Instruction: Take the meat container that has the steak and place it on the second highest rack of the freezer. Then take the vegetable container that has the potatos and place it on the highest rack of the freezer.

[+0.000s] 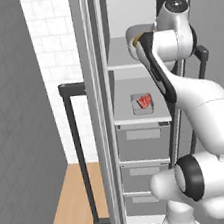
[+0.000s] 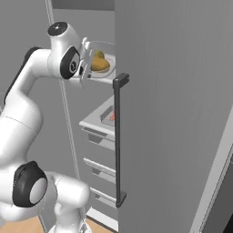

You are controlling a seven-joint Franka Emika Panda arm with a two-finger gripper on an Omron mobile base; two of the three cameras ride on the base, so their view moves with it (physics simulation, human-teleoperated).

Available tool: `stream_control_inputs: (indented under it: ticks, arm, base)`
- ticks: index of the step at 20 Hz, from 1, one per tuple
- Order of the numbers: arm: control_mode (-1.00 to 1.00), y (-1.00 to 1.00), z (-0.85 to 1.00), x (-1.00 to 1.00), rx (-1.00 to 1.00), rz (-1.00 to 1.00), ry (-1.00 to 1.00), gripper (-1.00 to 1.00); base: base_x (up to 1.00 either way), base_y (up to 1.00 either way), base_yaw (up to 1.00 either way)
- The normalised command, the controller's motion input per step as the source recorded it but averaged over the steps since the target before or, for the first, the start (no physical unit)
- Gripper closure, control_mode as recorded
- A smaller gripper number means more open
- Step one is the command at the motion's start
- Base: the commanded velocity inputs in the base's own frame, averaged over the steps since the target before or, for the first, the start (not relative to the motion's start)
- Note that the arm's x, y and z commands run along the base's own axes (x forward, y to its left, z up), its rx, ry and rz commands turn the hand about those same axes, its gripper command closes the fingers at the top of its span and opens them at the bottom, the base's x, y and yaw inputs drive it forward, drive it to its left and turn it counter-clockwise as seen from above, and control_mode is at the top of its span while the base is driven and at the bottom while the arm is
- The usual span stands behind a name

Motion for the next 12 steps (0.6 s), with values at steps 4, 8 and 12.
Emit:
stream_control_inputs:
  ticks: [4,8,12]
  arm:
    - [-1.00,-0.16,-0.15,0.59,0.00,0.00,0.01,1.00]
    - [-1.00,0.00,-0.03,0.63,0.00,0.00,0.08,1.00]
    - [-1.00,-0.05,0.00,0.67,0.00,0.00,0.08,1.00]
  base:
    - [0.00,0.00,0.00]
    - [0.00,0.00,0.00]
    - [0.00,0.00,0.00]
